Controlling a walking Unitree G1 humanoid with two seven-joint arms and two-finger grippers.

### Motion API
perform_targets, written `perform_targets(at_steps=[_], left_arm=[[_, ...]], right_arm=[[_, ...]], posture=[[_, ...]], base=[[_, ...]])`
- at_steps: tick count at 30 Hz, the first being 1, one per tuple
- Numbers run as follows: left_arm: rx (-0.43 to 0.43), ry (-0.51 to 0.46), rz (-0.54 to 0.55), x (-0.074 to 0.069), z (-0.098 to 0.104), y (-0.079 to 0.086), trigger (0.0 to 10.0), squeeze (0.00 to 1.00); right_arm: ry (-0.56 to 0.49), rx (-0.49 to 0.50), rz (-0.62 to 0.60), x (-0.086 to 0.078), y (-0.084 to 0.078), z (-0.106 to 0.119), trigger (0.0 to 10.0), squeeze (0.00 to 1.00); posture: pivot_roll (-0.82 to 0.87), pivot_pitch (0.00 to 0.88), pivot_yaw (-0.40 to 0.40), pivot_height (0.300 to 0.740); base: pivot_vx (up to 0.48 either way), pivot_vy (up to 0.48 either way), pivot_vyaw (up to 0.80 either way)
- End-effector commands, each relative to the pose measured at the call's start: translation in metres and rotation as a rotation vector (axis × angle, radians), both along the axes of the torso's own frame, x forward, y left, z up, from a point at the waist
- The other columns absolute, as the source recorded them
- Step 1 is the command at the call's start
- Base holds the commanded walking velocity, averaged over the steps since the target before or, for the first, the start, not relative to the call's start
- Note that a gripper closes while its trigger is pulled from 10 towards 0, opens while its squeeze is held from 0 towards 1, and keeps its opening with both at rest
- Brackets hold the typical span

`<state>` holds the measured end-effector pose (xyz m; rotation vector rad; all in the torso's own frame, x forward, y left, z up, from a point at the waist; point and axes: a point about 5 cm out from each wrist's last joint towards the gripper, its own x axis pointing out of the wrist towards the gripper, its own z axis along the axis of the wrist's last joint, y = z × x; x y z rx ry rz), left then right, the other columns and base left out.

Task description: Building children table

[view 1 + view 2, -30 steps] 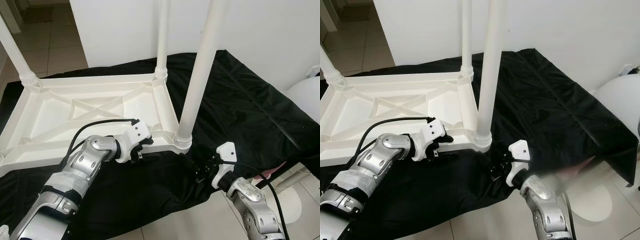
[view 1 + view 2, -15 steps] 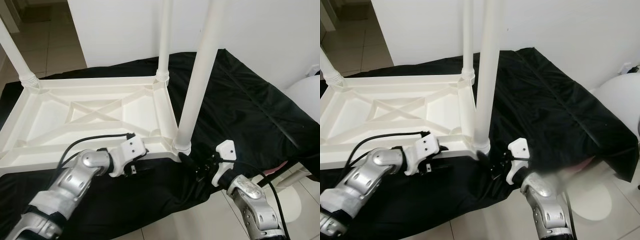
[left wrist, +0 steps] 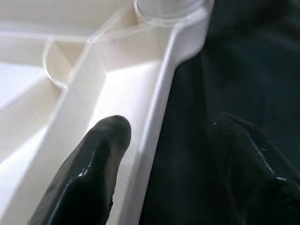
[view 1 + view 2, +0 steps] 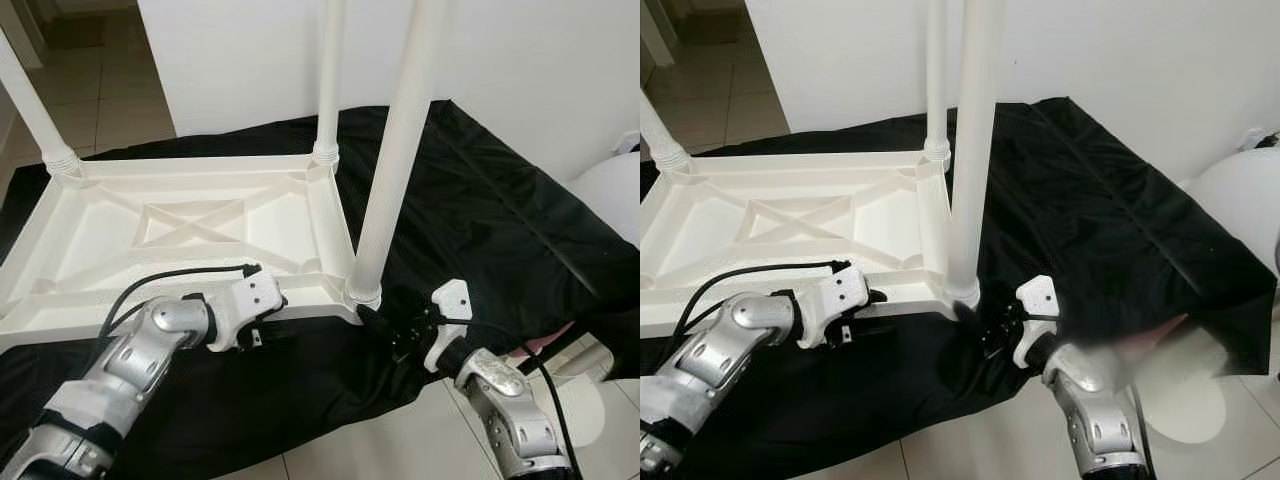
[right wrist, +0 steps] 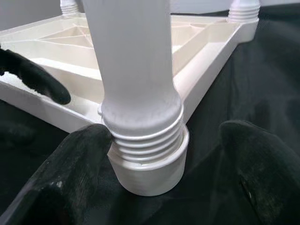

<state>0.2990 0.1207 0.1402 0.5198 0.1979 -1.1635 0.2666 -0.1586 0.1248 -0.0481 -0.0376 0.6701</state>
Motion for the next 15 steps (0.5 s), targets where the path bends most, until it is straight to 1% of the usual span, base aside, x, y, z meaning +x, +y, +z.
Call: perform_targets(at_steps=[1,3,5,6,8,9,11,12,14,15], left_arm=[[-0.048,0.011,0.028,0.001,0.009,0.001,10.0,0.00],[-0.079,0.022,0.043,0.001,0.013,0.002,10.0,0.00],[-0.178,0.017,0.085,-0.001,0.030,0.003,10.0,0.00],[-0.178,0.017,0.085,-0.001,0.030,0.003,10.0,0.00],[-0.234,0.009,0.105,-0.002,0.039,0.004,10.0,0.00],[-0.234,0.009,0.105,-0.002,0.039,0.004,10.0,0.00],[-0.307,0.015,0.137,-0.002,0.047,0.008,10.0,0.00],[-0.327,0.005,0.155,-0.002,0.052,0.011,10.0,0.00],[-0.327,0.005,0.155,-0.002,0.052,0.011,10.0,0.00],[-0.331,-0.008,0.174,-0.001,0.054,0.014,10.0,0.00]], right_arm=[[-0.014,0.001,0.023,0.000,-0.003,0.005,10.0,0.00],[-0.021,-0.008,0.029,0.000,-0.005,0.007,10.0,0.00],[-0.038,-0.026,0.053,0.001,-0.015,0.017,10.0,0.00],[-0.038,-0.026,0.053,0.001,-0.015,0.017,10.0,0.00],[-0.049,-0.036,0.070,0.002,-0.020,0.023,10.0,0.00],[-0.049,-0.036,0.070,0.002,-0.020,0.023,10.0,0.00],[-0.066,-0.061,0.092,0.006,-0.023,0.029,10.0,0.00],[-0.072,-0.071,0.105,0.008,-0.023,0.032,10.0,0.00],[-0.072,-0.071,0.105,0.008,-0.023,0.032,10.0,0.00],[-0.077,-0.078,0.119,0.010,-0.023,0.034,10.0,0.00]], posture=[[-0.06,0.052,0.020,0.740],[-0.06,0.052,0.020,0.740],[-0.05,0.056,0.015,0.740],[-0.05,0.056,0.015,0.740],[-0.05,0.057,0.013,0.740],[-0.05,0.057,0.013,0.740],[-0.05,0.061,0.008,0.740],[-0.05,0.061,0.008,0.740],[-0.05,0.061,0.008,0.740],[-0.05,0.061,0.005,0.740]], base=[[0.000,0.000,0.00],[0.000,0.000,0.00],[0.000,0.000,0.00],[0.000,0.000,0.00],[0.000,0.000,0.00],[0.000,0.000,0.00],[0.000,0.000,0.00],[0.000,0.000,0.00],[0.000,0.000,0.00],[0.000,0.000,0.00]])
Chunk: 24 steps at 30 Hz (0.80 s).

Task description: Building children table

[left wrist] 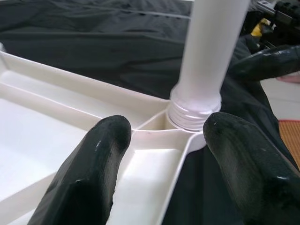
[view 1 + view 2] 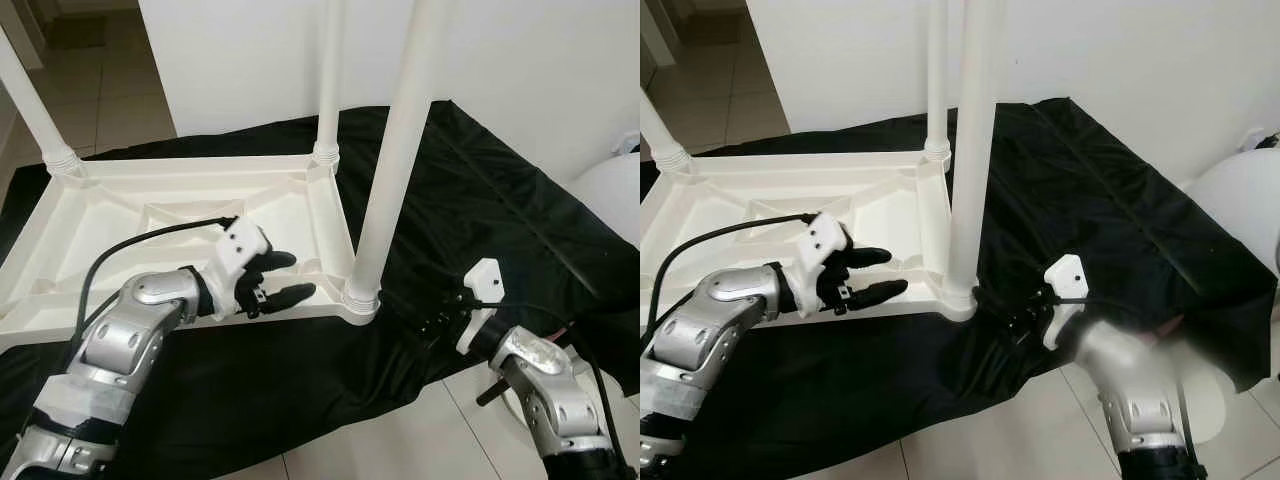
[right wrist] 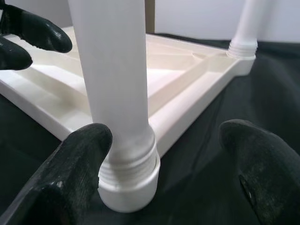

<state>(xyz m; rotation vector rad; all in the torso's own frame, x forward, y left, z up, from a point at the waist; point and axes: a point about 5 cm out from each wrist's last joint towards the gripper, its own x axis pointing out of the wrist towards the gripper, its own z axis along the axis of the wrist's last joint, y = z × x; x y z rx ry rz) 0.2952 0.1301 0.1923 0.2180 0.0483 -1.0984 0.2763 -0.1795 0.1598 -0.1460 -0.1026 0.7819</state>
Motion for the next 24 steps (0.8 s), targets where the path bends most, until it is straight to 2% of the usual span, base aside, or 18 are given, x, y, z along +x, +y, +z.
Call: perform_targets(at_steps=[1,6,9,11,12,13,16,19,22,24], left_arm=[[-0.008,-0.010,0.107,0.002,0.001,0.010,10.0,0.00],[0.025,0.012,0.114,-0.006,-0.006,0.018,10.0,0.00],[0.016,0.034,0.098,-0.014,-0.006,0.016,10.0,0.00],[0.016,0.034,0.098,-0.014,-0.006,0.016,10.0,0.00],[-0.009,0.043,0.063,-0.024,-0.006,0.009,10.0,0.00],[-0.009,0.043,0.063,-0.024,-0.006,0.009,10.0,0.00],[-0.046,0.074,-0.004,-0.036,-0.008,0.001,10.0,0.00],[-0.055,0.088,-0.013,-0.039,-0.012,-0.003,10.0,0.00],[-0.075,0.132,-0.022,-0.047,-0.022,-0.017,10.0,0.00],[-0.078,0.133,-0.020,-0.048,-0.022,-0.019,10.0,0.00]], right_arm=[[0.007,-0.016,0.022,0.003,-0.001,0.001,10.0,0.00],[-0.003,-0.050,0.077,0.013,0.006,0.003,10.0,0.00],[-0.002,-0.068,0.122,0.020,0.013,0.004,10.0,0.00],[-0.002,-0.068,0.122,0.020,0.013,0.004,10.0,0.00],[-0.010,-0.086,0.153,0.029,0.021,0.005,10.0,0.00],[-0.010,-0.086,0.153,0.029,0.021,0.005,10.0,0.00],[-0.010,-0.098,0.187,0.037,0.030,0.005,10.0,0.00],[-0.009,-0.098,0.195,0.040,0.033,0.005,10.0,0.00],[-0.011,-0.090,0.220,0.047,0.048,0.002,10.0,0.00],[-0.008,-0.086,0.226,0.049,0.049,0.002,10.0,0.00]], posture=[[-0.05,0.060,0.004,0.740],[-0.03,0.058,-0.002,0.740],[-0.02,0.057,-0.004,0.740],[-0.02,0.057,-0.004,0.740],[-0.02,0.056,-0.011,0.740],[-0.02,0.056,-0.011,0.740],[-0.01,0.056,-0.022,0.740],[0.00,0.056,-0.028,0.740],[0.01,0.056,-0.039,0.740],[0.01,0.056,-0.039,0.740]], base=[[0.000,0.000,0.00],[0.000,0.000,0.00],[0.000,0.000,0.00],[0.000,0.000,0.00],[0.000,0.000,0.00],[0.000,0.000,0.00],[0.000,0.000,0.00],[0.000,0.000,0.00],[0.000,0.000,0.00],[0.000,0.000,0.00]])
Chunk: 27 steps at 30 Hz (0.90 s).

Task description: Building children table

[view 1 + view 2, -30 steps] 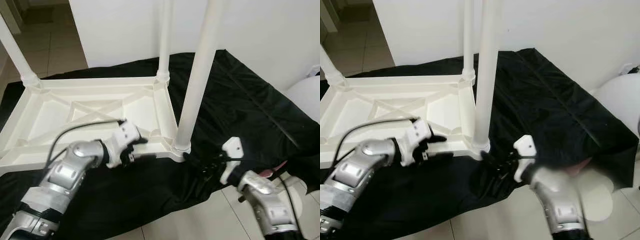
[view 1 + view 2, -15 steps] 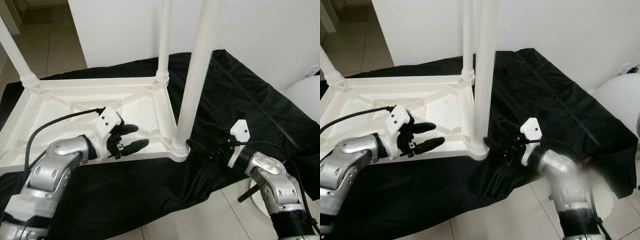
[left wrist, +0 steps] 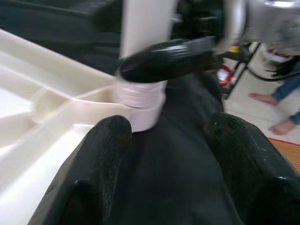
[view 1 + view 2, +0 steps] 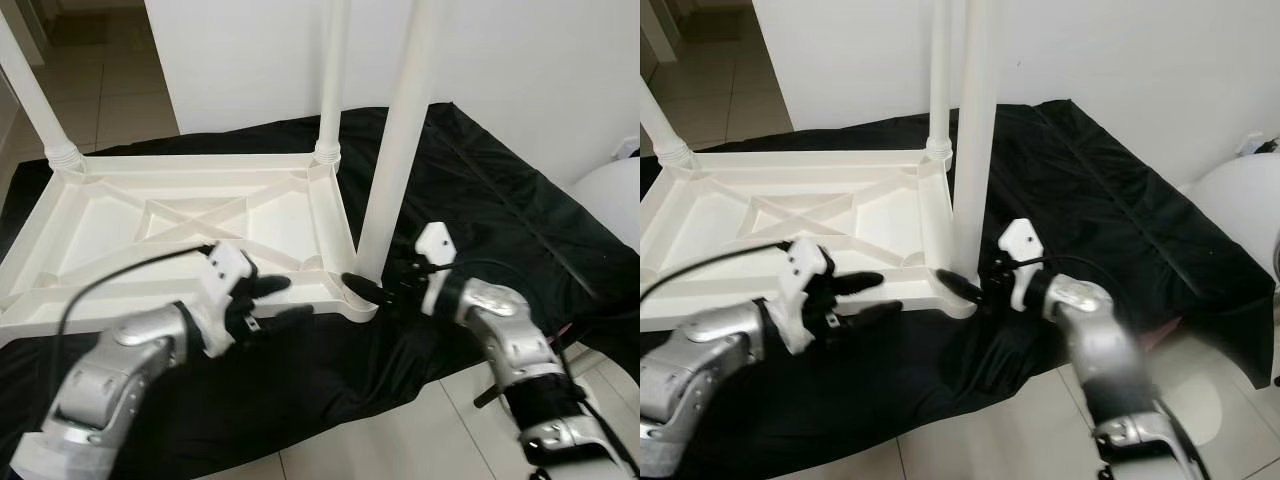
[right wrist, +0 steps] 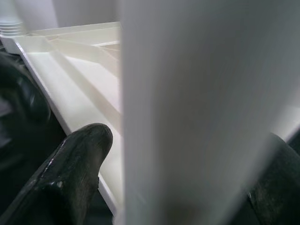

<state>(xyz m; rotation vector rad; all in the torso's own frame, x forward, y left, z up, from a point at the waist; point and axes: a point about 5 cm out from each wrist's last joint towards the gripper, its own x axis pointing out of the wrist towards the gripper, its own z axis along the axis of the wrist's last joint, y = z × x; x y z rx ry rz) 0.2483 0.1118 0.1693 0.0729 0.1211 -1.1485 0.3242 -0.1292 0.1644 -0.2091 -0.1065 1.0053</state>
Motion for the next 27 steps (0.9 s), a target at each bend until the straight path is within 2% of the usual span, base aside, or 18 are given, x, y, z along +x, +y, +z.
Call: perform_targets(at_steps=[1,2,3,5,6,7,15,20,21,22,27], left_arm=[[0.003,-0.001,0.017,-0.001,0.001,-0.001,10.0,0.00],[-0.003,0.004,0.041,0.000,0.001,-0.003,10.0,0.00],[-0.022,0.020,0.084,0.001,0.002,-0.007,10.0,0.00],[-0.036,0.032,0.115,0.002,0.002,-0.010,10.0,0.00],[-0.056,0.031,0.142,0.003,0.003,-0.013,10.0,0.00],[-0.071,0.033,0.163,0.004,0.004,-0.016,10.0,0.00],[-0.098,0.006,0.208,0.007,0.010,-0.020,10.0,0.00],[-0.098,0.002,0.220,0.006,0.009,-0.023,10.0,0.00],[-0.095,0.005,0.219,0.005,0.008,-0.024,10.0,0.00],[-0.093,0.006,0.218,0.004,0.007,-0.025,10.0,0.00],[-0.092,0.007,0.219,0.003,0.007,-0.027,10.0,0.00]], right_arm=[[0.005,-0.017,0.005,0.001,-0.001,-0.003,10.0,0.00],[0.006,-0.015,0.006,0.001,0.000,-0.003,10.0,0.00],[0.008,-0.013,0.007,0.003,-0.001,-0.005,6.1,0.00],[0.009,-0.013,0.007,0.003,-0.001,-0.006,6.1,0.00],[0.012,-0.013,0.008,0.004,-0.002,-0.007,2.2,0.00],[0.019,-0.010,0.005,0.005,-0.003,-0.008,0.0,0.00],[0.028,-0.009,-0.005,0.007,-0.007,-0.013,0.0,0.00],[0.036,0.030,-0.036,0.006,-0.010,-0.014,0.2,0.00],[0.035,0.043,-0.049,0.006,-0.010,-0.013,4.3,0.00],[0.041,0.058,-0.061,0.005,-0.011,-0.013,10.0,0.00],[0.043,0.095,-0.102,0.006,-0.012,-0.012,10.0,0.00]], posture=[[0.01,0.056,-0.039,0.740],[0.01,0.053,-0.040,0.740],[0.01,0.049,-0.038,0.740],[0.01,0.046,-0.035,0.740],[0.01,0.043,-0.036,0.740],[0.01,0.043,-0.036,0.740],[0.01,0.030,-0.045,0.740],[0.00,0.023,-0.052,0.740],[0.00,0.023,-0.052,0.740],[0.00,0.020,-0.054,0.740],[0.00,0.020,-0.054,0.740]], base=[[0.000,0.000,0.00],[0.000,0.000,0.00],[0.000,0.000,0.00],[0.000,0.000,0.00],[0.000,0.000,0.00],[0.000,0.000,0.00],[0.000,0.000,0.00],[0.000,0.000,0.00],[0.000,0.000,0.00],[0.000,0.000,0.00],[0.000,0.000,0.00]])
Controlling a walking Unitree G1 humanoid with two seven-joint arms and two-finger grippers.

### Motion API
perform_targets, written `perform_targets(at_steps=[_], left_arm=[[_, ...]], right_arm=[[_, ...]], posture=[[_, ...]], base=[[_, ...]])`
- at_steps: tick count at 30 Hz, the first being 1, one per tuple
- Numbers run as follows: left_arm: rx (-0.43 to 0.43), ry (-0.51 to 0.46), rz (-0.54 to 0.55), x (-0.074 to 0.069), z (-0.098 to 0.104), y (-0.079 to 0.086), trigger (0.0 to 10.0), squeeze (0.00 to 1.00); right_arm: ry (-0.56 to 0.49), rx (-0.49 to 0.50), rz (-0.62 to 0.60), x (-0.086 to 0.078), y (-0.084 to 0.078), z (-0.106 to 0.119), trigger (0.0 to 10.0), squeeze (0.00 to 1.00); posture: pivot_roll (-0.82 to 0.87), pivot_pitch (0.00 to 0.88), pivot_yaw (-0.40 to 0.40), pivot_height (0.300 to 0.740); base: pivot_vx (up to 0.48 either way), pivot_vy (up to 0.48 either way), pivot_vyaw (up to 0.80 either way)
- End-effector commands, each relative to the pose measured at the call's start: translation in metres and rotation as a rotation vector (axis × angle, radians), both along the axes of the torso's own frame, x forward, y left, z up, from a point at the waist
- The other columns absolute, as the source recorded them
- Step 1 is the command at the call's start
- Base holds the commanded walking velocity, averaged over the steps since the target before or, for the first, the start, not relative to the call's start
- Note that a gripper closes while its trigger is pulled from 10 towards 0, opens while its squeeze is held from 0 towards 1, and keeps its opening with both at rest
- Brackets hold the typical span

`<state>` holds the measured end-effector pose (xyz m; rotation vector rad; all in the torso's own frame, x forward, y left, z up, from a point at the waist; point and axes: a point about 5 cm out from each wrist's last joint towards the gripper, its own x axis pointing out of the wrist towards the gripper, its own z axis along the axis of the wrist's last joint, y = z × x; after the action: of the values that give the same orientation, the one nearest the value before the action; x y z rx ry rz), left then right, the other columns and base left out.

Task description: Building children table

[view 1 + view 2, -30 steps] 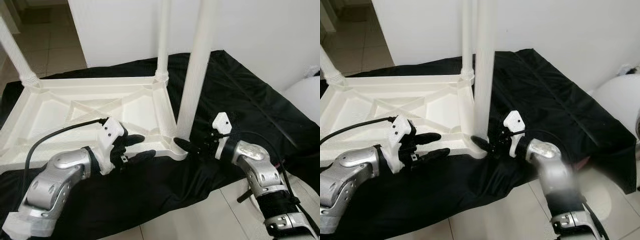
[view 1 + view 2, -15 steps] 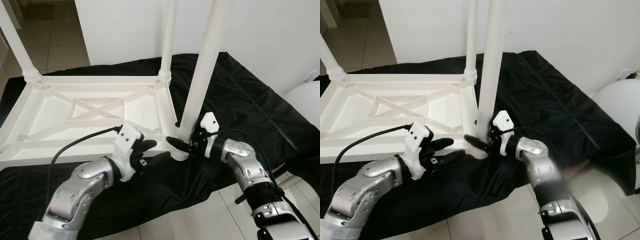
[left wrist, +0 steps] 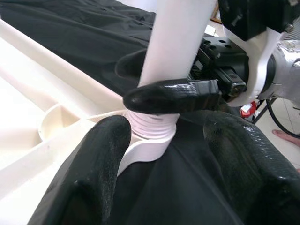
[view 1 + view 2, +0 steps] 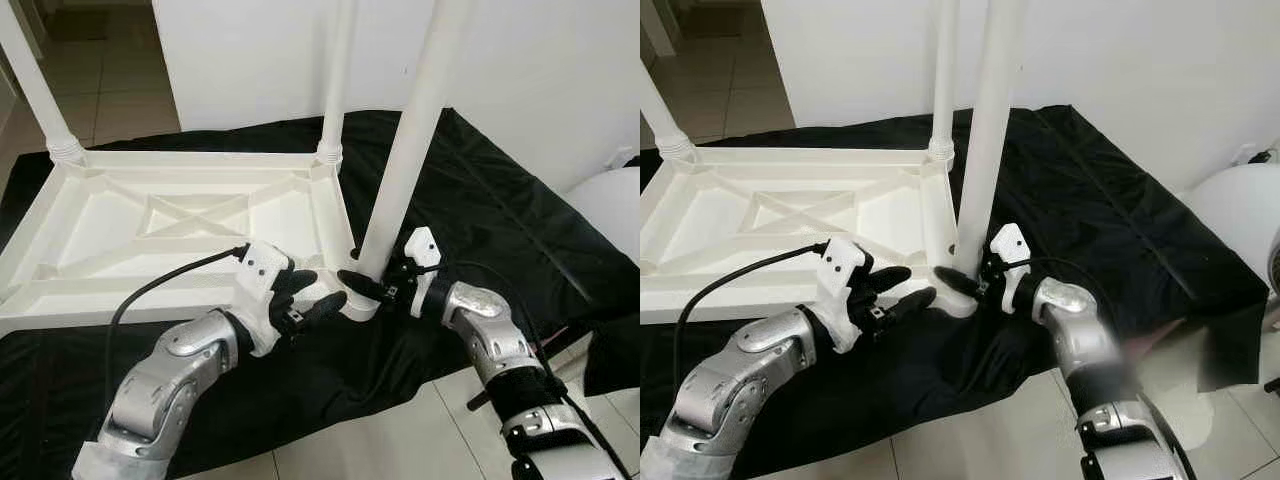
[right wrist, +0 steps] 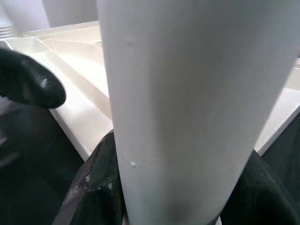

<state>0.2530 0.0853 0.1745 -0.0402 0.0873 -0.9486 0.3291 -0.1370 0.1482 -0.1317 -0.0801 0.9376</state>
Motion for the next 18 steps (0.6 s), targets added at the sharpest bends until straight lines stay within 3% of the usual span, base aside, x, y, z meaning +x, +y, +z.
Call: perform_targets(at_steps=[1,6,8,12,15,16,18], left_arm=[[0.010,-0.013,0.014,-0.0015,0.0016,-0.0008,10.0,0.00],[0.010,-0.026,0.009,-0.0018,0.0008,-0.0020,10.0,0.00],[0.015,-0.045,0.006,-0.0021,0.0001,-0.0022,10.0,0.00],[0.024,-0.050,0.038,0.0007,-0.0017,-0.0005,10.0,0.00],[0.037,-0.051,0.037,0.0015,-0.0042,-0.0001,10.0,0.00],[0.037,-0.051,0.037,0.0015,-0.0042,-0.0001,10.0,0.00],[0.044,-0.059,0.032,0.0012,-0.0050,-0.0002,10.0,0.00]], right_arm=[[-0.010,0.035,-0.035,0.0008,-0.0043,0.0044,10.0,0.00],[-0.035,0.084,-0.202,0.0028,-0.0033,0.0072,10.0,0.00],[-0.034,0.099,-0.366,0.0035,-0.0005,0.0072,10.0,0.00],[-0.040,0.097,-0.455,-0.0009,0.0049,0.0079,10.0,0.00],[0.016,0.128,-0.605,-0.0013,0.0020,0.0041,10.0,0.00],[0.016,0.128,-0.605,-0.0013,0.0020,0.0041,10.0,0.00],[0.036,0.139,-0.741,-0.0037,-0.0006,0.0008,10.0,0.00]], posture=[[0.00,0.020,-0.054,0.740],[0.00,0.009,-0.051,0.740],[0.00,0.003,-0.050,0.740],[0.00,0.001,-0.045,0.740],[-0.01,0.002,-0.039,0.740],[-0.01,0.002,-0.039,0.740],[-0.01,0.002,-0.035,0.740]], base=[[0.000,0.000,0.00],[0.000,0.000,0.00],[0.000,0.000,0.00],[0.000,0.000,0.00],[0.000,0.000,0.00],[0.000,0.000,0.00],[0.000,0.000,0.00]])
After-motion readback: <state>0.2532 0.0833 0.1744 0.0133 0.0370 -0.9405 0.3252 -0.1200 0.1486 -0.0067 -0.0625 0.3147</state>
